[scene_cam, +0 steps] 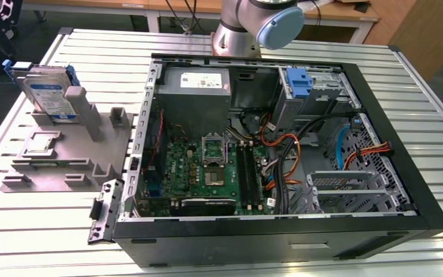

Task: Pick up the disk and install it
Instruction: 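Pick up the disk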

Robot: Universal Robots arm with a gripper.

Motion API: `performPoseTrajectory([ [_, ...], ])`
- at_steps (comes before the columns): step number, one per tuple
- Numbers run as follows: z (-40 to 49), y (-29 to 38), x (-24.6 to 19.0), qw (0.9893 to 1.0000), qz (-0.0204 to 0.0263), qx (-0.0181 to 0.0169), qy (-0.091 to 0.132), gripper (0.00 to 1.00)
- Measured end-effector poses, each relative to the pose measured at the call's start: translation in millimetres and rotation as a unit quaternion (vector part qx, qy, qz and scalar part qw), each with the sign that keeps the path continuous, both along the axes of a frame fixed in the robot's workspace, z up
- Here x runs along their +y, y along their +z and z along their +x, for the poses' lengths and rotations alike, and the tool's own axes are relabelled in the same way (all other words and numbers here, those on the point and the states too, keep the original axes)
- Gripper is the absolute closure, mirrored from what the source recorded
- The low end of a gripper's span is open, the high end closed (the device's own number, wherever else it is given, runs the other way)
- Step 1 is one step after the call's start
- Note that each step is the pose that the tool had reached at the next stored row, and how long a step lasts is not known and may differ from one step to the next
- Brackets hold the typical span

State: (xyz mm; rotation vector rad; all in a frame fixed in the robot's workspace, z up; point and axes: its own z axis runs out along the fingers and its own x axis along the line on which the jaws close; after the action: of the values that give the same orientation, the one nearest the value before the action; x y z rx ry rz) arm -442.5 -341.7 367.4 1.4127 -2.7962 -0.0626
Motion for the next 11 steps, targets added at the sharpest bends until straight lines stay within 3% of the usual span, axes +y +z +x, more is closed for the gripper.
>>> performPoseTrajectory([
  [11, 0.1, -0.4, 0.0, 0.9995, 0.0, -0.0001, 0.031, 0.9],
])
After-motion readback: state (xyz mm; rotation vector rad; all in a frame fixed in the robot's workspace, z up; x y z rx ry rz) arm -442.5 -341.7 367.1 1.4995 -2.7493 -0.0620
